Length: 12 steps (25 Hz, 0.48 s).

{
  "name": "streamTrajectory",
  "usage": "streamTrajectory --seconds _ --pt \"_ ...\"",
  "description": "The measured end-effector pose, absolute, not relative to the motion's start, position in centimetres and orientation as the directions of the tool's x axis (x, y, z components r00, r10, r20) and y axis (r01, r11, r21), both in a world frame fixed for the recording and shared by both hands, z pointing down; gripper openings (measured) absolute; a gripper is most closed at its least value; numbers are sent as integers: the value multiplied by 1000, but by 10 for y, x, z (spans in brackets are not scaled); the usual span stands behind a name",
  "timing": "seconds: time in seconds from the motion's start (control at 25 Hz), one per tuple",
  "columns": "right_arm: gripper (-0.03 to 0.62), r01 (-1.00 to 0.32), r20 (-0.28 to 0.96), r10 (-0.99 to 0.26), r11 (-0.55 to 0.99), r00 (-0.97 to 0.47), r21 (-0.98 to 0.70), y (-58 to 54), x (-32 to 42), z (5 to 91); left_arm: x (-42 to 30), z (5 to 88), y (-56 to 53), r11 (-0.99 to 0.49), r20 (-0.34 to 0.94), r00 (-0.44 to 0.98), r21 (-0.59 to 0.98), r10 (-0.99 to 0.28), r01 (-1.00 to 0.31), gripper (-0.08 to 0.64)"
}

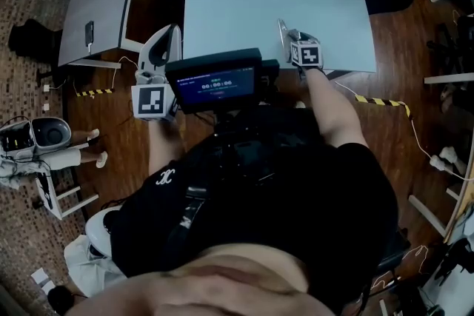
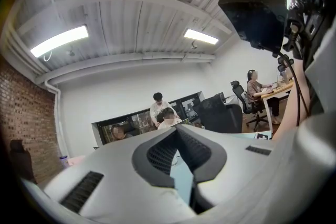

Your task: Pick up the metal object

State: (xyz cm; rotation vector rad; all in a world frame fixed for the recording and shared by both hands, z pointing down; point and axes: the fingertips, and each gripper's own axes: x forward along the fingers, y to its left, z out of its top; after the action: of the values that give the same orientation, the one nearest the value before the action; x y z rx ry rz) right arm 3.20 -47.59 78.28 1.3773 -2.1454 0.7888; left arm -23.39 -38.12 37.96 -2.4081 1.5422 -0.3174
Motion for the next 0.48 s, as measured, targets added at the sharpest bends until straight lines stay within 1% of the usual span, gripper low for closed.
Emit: streamTrajectory --seconds 0.08,0.12,0.2,0.32,0.48 --pt "193 -913 654 -641 340 -401 -227 -478 30 781 -235 379 -382 -396 37 408 -332 -912 -856 12" --pt "182 -906 656 -630 350 -416 -238 -477 28 781 -236 379 -382 -395 35 407 -331 -913 -857 12" --pt "126 -893 653 -615 374 -442 -252 -476 24 777 -236 380 -383 -393 30 407 -329 -913 -858 12" --pt "69 -879 635 -619 415 -463 -236 -474 18 766 -235 380 -384 -395 23 411 -329 -911 -858 11" --pt "63 -867 605 -644 468 -469 -174 -468 16 748 -235 381 -386 -397 18 413 -317 -911 -862 12"
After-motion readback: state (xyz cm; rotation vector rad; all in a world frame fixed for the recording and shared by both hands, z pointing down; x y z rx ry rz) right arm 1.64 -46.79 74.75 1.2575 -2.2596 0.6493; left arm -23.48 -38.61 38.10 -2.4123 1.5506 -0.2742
